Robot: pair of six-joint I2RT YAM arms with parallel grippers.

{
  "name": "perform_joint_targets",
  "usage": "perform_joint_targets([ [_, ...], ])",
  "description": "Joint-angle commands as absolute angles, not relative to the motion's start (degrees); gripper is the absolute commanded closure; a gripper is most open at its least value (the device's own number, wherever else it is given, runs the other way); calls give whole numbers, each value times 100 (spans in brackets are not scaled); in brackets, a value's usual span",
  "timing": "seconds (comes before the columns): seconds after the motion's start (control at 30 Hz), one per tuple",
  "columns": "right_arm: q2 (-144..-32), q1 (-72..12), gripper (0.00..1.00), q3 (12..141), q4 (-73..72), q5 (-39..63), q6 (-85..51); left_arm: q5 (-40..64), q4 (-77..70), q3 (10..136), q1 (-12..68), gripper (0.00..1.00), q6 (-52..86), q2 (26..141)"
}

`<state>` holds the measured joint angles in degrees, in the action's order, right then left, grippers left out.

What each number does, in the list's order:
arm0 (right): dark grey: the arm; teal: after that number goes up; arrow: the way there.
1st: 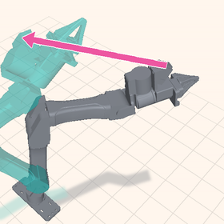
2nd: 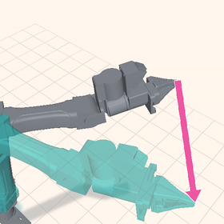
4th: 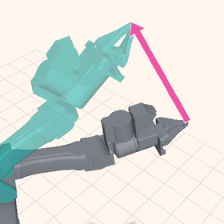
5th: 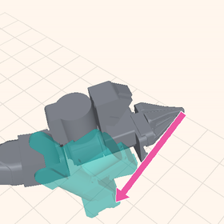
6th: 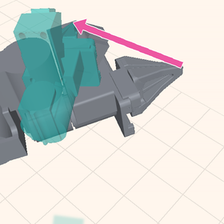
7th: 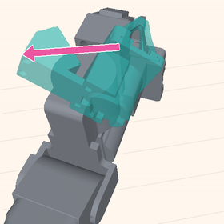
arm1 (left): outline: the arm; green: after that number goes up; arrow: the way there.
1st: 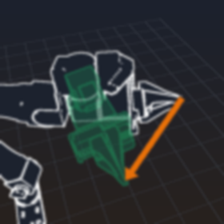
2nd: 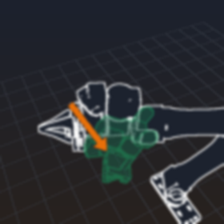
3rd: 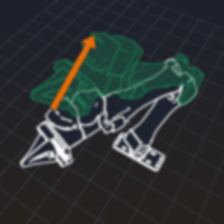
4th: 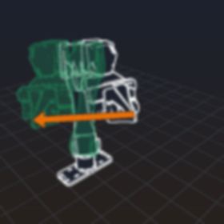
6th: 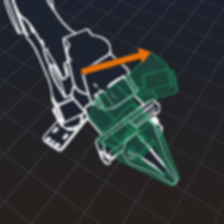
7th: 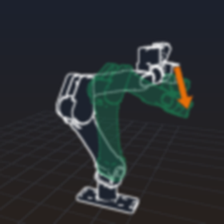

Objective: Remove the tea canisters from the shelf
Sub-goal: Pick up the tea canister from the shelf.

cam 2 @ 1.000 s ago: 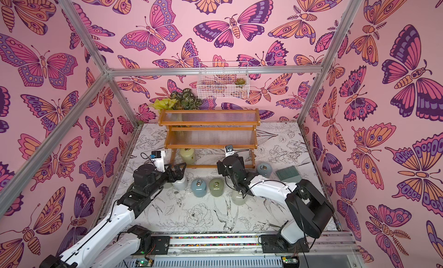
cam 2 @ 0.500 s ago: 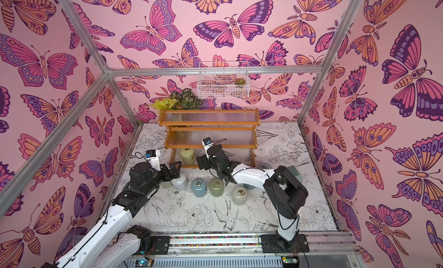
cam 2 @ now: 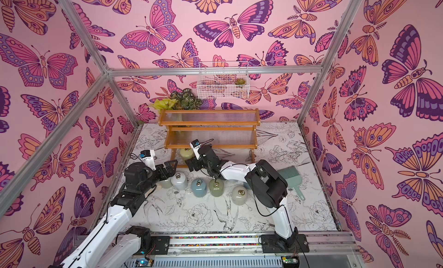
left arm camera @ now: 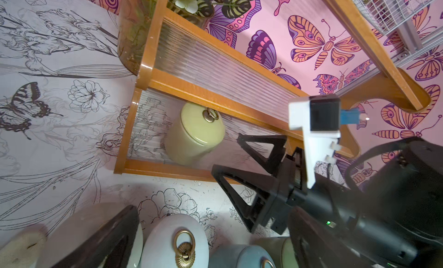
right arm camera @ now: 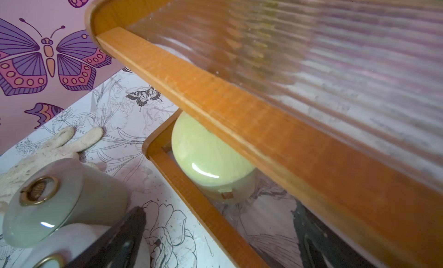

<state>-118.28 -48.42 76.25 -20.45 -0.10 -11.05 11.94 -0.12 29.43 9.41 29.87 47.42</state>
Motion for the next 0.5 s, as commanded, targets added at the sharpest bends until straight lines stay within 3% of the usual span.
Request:
perform_joint_targets([
  [0.0, -12091, -4887, 1, 7927, -2443, -137, -1002, 1403, -236, 2839, 901, 0, 2998, 4806],
  [0.47, -13065, -4896, 1, 8857, -2554, -409, -1049, 1520, -403, 2716, 865, 0, 3002, 4929],
])
